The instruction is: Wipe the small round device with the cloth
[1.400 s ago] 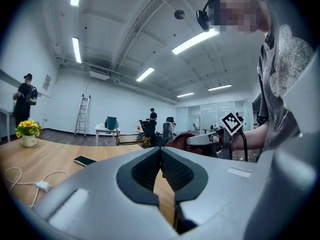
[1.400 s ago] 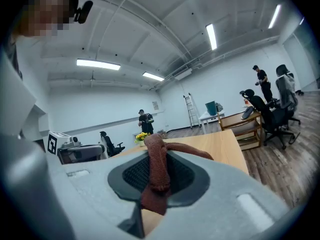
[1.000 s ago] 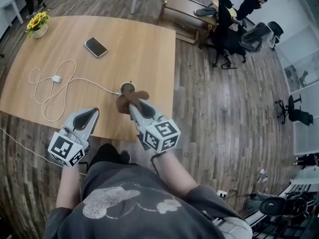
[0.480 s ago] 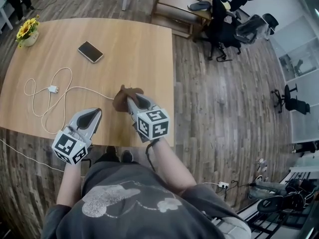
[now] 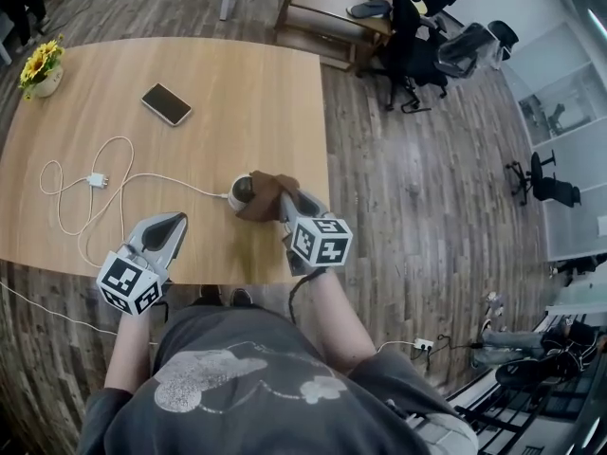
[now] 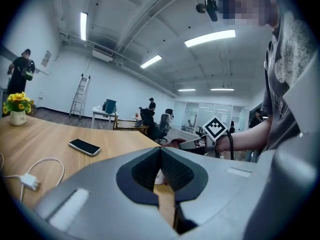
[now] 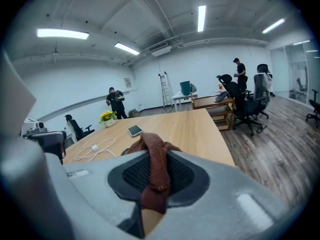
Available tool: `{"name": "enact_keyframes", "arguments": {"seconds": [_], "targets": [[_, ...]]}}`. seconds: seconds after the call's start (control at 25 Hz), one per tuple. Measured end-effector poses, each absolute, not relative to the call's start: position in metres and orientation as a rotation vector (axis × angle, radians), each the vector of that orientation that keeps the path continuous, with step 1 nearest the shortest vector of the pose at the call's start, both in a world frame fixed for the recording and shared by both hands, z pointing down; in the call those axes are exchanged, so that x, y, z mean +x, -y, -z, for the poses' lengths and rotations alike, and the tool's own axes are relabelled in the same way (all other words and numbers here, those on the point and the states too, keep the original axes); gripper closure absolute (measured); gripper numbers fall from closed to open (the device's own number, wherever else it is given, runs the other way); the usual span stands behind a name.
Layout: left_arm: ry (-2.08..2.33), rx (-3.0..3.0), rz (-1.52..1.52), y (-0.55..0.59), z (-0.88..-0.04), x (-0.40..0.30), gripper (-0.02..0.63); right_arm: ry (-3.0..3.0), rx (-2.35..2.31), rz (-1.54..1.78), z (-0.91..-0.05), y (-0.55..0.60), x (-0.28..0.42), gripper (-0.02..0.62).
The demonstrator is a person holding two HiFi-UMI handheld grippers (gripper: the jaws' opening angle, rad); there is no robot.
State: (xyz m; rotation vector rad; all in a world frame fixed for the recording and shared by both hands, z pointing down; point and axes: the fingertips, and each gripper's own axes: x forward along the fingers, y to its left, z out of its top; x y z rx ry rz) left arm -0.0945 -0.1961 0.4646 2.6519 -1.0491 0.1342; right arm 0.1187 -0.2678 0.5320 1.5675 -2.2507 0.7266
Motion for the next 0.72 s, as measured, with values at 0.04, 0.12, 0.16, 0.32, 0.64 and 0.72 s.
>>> {"name": "enact_keyframes", "arguments": {"seconds": [0.04,0.12,0.16,0.32,0.64,0.72], "targets": [[1.042,2.655,-0.131,0.198,-0.465,-0.095,0.587,2.232,1.584,-0.728,-0.534,0.267,0.125,0.537],[1.027,2.658,-0.119,0.201,-0.467,-0.097,0.587,2.217,1.609,-0.731,-0.535,0.264,0.133,0.537],[1.016,2.659,-0.116,0.203,-0.468,-0.097,0.587,2.222,1.618,-0.733,-0.533,0.261,0.133,0.537],[0.954,2.681,-0.123,0.209,-0.473,-0.093,0.586,2.299,1.626,-0.709,-0.510,0.248,0.123,0.537],[0.913,2.673,-0.144,0.210,-0.481,-0.080,0.586,2.486,1.501,-0.594,-0.481,0.220,0.070,0.537],[0.935,2.651,-0.152,0.209,-0.484,-0.079,0.587,2.517,1.397,-0.609,-0.492,0.219,0.055,0.537]]}}
